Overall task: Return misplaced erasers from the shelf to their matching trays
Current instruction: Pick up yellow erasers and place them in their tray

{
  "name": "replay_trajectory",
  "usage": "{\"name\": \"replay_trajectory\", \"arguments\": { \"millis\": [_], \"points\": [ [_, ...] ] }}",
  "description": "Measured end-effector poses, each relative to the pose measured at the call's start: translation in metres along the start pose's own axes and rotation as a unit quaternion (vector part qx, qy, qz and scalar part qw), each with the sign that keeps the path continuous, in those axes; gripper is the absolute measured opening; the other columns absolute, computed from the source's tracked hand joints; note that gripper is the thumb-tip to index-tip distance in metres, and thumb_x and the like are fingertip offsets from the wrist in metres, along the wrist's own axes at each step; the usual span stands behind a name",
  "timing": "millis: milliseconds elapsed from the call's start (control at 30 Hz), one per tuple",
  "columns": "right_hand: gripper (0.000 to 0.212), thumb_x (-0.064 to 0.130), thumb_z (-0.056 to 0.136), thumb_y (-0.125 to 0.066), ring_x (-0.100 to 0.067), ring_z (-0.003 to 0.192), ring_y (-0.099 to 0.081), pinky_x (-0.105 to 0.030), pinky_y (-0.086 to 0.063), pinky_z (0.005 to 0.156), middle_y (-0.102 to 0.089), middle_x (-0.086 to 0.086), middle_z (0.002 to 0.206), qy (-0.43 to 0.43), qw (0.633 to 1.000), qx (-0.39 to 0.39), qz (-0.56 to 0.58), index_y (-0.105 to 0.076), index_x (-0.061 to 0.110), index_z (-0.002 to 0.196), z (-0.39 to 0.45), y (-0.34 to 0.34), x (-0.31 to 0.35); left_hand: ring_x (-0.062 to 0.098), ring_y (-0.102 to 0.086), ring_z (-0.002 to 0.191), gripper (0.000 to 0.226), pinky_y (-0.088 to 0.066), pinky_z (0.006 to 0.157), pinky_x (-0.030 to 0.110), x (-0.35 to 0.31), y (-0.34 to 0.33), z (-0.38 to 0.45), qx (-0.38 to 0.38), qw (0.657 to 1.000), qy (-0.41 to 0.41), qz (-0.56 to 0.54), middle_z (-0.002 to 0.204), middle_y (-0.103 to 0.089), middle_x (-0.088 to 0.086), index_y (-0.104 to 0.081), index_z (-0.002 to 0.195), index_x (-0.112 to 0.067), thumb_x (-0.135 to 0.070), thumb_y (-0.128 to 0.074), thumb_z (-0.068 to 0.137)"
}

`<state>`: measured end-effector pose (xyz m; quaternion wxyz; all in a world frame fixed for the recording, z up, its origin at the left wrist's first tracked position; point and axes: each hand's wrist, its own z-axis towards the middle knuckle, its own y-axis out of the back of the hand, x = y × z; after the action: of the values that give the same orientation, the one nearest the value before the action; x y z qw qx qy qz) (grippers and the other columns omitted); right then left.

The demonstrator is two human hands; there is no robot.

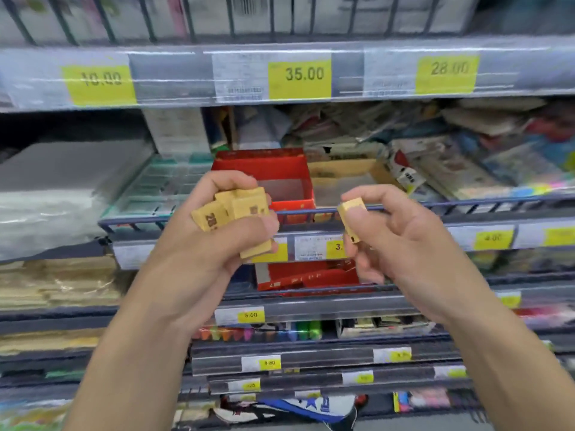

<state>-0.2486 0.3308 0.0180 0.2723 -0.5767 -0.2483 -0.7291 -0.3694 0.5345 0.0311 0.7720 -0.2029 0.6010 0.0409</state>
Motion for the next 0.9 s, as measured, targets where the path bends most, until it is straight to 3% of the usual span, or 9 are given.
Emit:
{"name": "replay_trajectory", "arguments": {
  "millis": [133,267,400,467,567,633,733,800,900],
  "points": [
    [0.025,0.033,0.098,-0.061,-0.009,0.057,-0.049,-0.024,-0.040,0.050,-0.061,0.010,0.081,0.048,0.993,0.022,-0.105,-0.061,0.041,0.121,0.003,0.014,0.015,0.018,-0.070,0.084,0.040,-0.059,0.064,0.028,-0.002,-0.005,0.011,0.009,1.000,-0.012,-0.002,0.097,-0.073,0.000,-0.073,0.092,-0.032,-0.019,-0.087,0.056],
    [0.040,0.045,0.096,-0.058,-0.002,0.076,-0.062,-0.016,-0.048,0.065,-0.064,0.032,0.098,0.069,0.956,0.028,-0.283,-0.053,0.047,0.136,0.012,0.030,0.027,0.021,-0.070,0.086,0.043,-0.059,0.066,0.029,-0.004,-0.007,0.021,0.019,1.000,-0.021,-0.001,0.098,-0.072,0.003,-0.072,0.097,-0.028,-0.017,-0.087,0.058],
    [0.029,0.046,0.090,-0.064,-0.010,0.075,-0.060,-0.039,-0.054,0.067,-0.068,0.020,0.090,0.078,0.928,0.016,-0.364,-0.056,0.041,0.118,0.032,0.045,0.036,0.020,-0.070,0.087,0.044,-0.058,0.068,0.028,-0.007,-0.006,0.028,0.022,0.999,-0.033,0.010,0.098,-0.072,0.004,-0.071,0.099,-0.027,-0.018,-0.088,0.059],
    [0.024,0.047,0.088,-0.064,-0.005,0.068,-0.057,-0.026,-0.049,0.057,-0.065,0.021,0.081,0.085,0.896,-0.001,-0.436,-0.057,0.041,0.110,0.048,0.054,0.039,0.019,-0.070,0.087,0.044,-0.058,0.069,0.029,-0.009,-0.005,0.030,0.023,0.999,-0.037,0.019,0.098,-0.071,0.006,-0.071,0.100,-0.027,-0.019,-0.089,0.061],
    [0.021,0.040,0.089,-0.067,0.003,0.063,-0.056,-0.018,-0.043,0.052,-0.060,0.016,0.065,0.063,0.853,0.009,-0.518,-0.059,0.045,0.108,0.070,0.065,0.040,0.020,-0.070,0.086,0.046,-0.059,0.069,0.029,-0.012,-0.003,0.032,0.021,0.999,-0.037,0.022,0.097,-0.071,0.006,-0.071,0.101,-0.028,-0.020,-0.091,0.060],
    [0.022,0.034,0.089,-0.067,0.004,0.068,-0.055,-0.015,-0.037,0.052,-0.057,0.022,0.075,0.040,0.827,0.034,-0.560,-0.057,0.048,0.103,0.085,0.070,0.038,0.020,-0.071,0.088,0.053,-0.059,0.069,0.030,-0.013,-0.002,0.033,0.019,0.999,-0.035,0.025,0.098,-0.072,0.004,-0.072,0.102,-0.028,-0.024,-0.097,0.056],
    [0.019,0.030,0.088,-0.068,-0.010,0.090,-0.056,-0.026,-0.045,0.074,-0.056,0.018,0.097,0.013,0.790,0.076,-0.609,-0.057,0.043,0.098,0.105,0.070,0.032,0.020,-0.072,0.090,0.062,-0.059,0.070,0.030,-0.015,-0.001,0.034,0.013,0.999,-0.033,0.030,0.099,-0.073,0.002,-0.072,0.103,-0.028,-0.033,-0.102,0.050],
    [0.021,0.030,0.087,-0.068,-0.014,0.093,-0.058,-0.031,-0.049,0.080,-0.058,0.016,0.099,0.003,0.792,0.083,-0.604,-0.055,0.041,0.099,0.115,0.069,0.028,0.019,-0.073,0.090,0.055,-0.059,0.070,0.030,-0.015,0.000,0.035,0.005,0.999,-0.033,0.028,0.098,-0.074,0.002,-0.073,0.102,-0.029,-0.026,-0.099,0.054],
    [0.032,0.030,0.089,-0.067,-0.008,0.085,-0.059,-0.027,-0.048,0.072,-0.057,0.019,0.091,0.012,0.829,0.089,-0.552,-0.051,0.046,0.111,0.120,0.068,0.025,0.020,-0.074,0.089,0.048,-0.059,0.070,0.030,-0.014,0.000,0.037,-0.004,0.999,-0.030,0.024,0.097,-0.075,0.001,-0.074,0.100,-0.030,-0.021,-0.093,0.057]
  ]
}}
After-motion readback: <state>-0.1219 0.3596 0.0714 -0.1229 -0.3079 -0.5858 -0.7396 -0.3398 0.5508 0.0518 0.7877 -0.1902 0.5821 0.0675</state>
